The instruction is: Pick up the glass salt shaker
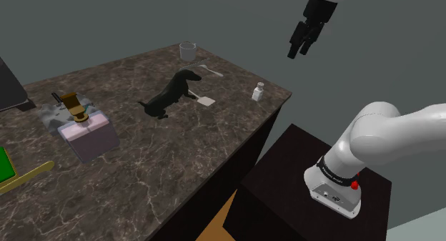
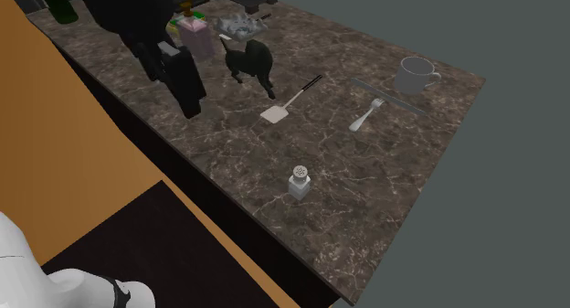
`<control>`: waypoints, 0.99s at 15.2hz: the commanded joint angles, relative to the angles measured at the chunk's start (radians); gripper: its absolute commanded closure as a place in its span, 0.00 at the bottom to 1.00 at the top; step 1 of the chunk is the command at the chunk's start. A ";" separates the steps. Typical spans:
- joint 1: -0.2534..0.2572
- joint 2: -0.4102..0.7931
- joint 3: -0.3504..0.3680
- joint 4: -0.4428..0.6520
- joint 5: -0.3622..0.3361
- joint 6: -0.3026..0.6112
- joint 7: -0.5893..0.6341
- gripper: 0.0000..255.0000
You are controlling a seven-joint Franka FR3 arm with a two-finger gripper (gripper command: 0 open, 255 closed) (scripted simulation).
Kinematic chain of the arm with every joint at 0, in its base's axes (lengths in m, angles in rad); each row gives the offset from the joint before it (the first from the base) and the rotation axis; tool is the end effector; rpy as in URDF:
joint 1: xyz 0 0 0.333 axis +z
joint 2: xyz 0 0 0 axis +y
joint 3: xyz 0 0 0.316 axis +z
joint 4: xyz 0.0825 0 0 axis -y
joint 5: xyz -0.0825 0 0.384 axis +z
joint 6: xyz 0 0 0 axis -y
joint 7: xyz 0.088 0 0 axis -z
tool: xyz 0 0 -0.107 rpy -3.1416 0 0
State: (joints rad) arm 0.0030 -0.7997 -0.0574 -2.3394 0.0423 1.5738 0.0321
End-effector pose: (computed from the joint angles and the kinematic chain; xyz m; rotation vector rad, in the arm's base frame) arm 0.3035 -0.0178 0.6027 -3.0560 0.1058 -0.0512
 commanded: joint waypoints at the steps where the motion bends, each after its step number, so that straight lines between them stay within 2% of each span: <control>1: 0.000 0.000 0.000 0.000 0.000 0.000 0.000 0.00; 8: -0.012 0.153 -0.065 -0.069 -0.057 0.204 -0.104 0.00; 15: -0.019 0.365 -0.130 -0.071 -0.093 0.404 -0.202 0.00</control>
State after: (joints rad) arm -0.0158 -0.4691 -0.1794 -2.4209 -0.0481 1.9537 -0.1569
